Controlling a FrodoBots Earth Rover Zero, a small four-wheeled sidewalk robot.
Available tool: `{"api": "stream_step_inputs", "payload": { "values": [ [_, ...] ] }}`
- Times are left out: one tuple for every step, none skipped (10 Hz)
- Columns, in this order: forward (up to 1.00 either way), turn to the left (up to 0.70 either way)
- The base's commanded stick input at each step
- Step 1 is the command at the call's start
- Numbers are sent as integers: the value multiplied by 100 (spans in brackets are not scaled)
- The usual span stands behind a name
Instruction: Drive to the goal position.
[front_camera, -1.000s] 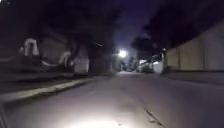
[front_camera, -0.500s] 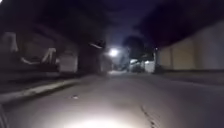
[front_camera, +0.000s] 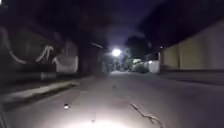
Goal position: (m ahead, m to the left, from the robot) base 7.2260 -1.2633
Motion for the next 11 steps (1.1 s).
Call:
{"api": "stream_step_inputs", "payload": {
  "values": [
    [100,0],
    [100,0],
    [100,0],
    [100,0],
    [100,0],
    [100,0],
    [100,0],
    [100,0],
    [100,0],
    [100,-1],
    [100,-5]
  ]
}}
